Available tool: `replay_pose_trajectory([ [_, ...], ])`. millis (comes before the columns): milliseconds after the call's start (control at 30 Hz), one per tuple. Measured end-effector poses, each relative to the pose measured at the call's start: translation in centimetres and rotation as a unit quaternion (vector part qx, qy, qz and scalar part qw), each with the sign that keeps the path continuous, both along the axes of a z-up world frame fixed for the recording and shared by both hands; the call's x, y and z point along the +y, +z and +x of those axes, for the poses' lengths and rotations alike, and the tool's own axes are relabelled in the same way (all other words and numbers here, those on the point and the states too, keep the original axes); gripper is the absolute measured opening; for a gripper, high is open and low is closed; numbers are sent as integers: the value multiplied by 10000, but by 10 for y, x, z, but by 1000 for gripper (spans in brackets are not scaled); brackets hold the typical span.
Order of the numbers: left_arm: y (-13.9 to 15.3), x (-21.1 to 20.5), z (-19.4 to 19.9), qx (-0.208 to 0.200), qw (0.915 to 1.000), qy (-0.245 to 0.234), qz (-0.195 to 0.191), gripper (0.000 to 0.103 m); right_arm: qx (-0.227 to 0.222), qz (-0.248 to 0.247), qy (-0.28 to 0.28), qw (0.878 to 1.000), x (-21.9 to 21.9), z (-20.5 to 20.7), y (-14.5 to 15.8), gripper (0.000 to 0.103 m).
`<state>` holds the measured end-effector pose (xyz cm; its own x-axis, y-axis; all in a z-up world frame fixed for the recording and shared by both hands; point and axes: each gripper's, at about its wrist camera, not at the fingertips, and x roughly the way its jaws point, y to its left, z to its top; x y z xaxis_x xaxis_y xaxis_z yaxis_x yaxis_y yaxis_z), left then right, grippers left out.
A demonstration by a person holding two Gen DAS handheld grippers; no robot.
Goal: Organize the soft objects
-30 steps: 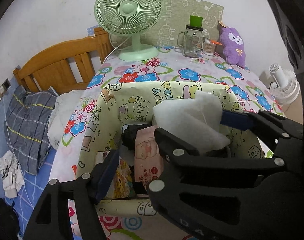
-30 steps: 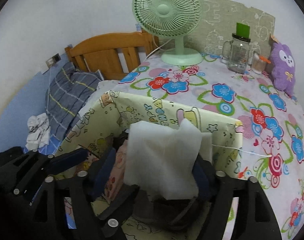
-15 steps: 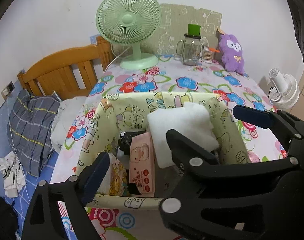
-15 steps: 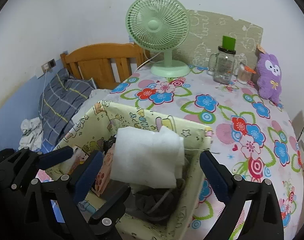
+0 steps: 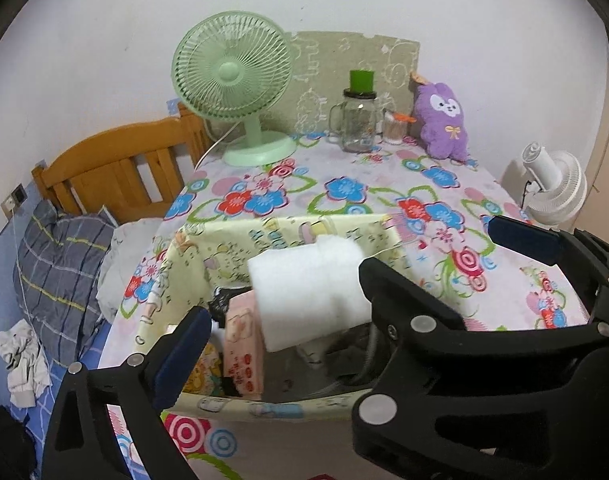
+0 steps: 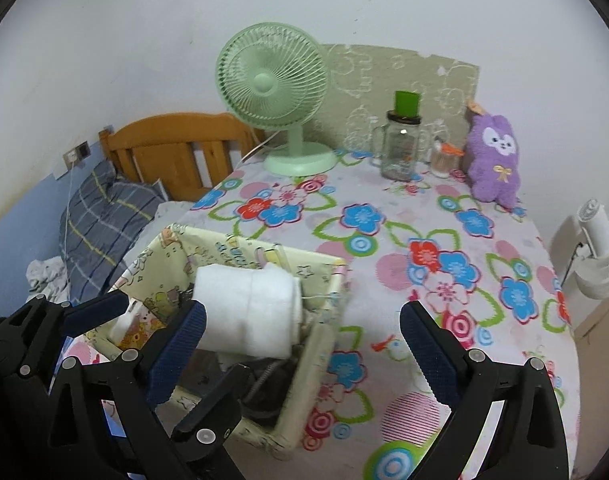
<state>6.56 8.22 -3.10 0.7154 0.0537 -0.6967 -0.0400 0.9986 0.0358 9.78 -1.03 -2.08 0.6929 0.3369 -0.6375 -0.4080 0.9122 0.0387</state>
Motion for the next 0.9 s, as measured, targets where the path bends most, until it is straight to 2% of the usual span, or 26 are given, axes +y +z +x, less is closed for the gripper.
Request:
replay_pose_trajectory([
  [133, 8, -15, -3, -155, 9998, -60, 51, 103, -111, 14, -203, 9997, -18, -6, 9, 99],
  [567, 34, -61, -19, -558, 9980, -269, 105, 103, -568, 84, -797, 9952, -76, -32, 36, 100],
  [900, 60, -90, -36, -916, 9951, -374, 44, 103, -1018, 169, -1258, 9867, -119, -61, 65, 103],
])
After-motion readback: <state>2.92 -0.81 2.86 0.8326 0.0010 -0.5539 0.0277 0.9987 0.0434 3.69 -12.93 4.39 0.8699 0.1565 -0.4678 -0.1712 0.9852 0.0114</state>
